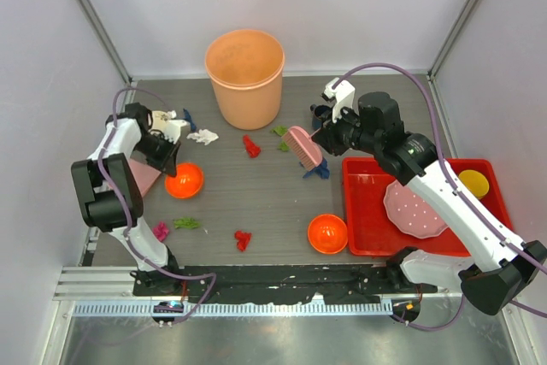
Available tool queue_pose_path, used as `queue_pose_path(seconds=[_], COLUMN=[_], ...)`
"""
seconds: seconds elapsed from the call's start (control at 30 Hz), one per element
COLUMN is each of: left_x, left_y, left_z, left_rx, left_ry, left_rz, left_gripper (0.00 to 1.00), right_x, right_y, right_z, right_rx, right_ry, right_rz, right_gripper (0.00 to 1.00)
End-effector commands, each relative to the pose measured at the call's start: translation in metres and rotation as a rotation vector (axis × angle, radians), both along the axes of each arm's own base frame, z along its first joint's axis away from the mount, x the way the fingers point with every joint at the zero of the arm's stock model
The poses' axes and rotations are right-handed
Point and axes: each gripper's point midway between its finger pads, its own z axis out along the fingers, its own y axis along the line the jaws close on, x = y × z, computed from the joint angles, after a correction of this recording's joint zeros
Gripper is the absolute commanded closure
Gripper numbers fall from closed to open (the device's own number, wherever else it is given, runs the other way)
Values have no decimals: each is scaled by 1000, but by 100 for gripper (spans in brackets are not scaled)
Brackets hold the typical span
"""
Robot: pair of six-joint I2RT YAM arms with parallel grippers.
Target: Sweep away the paper scraps from the table
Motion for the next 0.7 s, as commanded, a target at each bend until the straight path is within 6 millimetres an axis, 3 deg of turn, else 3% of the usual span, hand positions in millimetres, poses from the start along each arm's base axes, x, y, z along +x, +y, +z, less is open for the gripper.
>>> queue_pose_path(seconds=[0.0,0.17,0.4,0.67], left_x=[32,83,96,114], left_y=[-2,42,76,134], left_z=[31,44,16,6], left_rx=[-66,-48,18,120], left_ry=[-74,-155,-98,-92], left_rz=[154,422,526,643], left_gripper=[100,100,100,100], right_x=[4,5,3,3], right_y=[3,3,-1,-1], right_z=[18,16,13,19], right_rx=[28,22,11,12], right_ry=[-59,-57,-63,-74], right_rz=[14,15,10,14], right_gripper=[99,99,99,99])
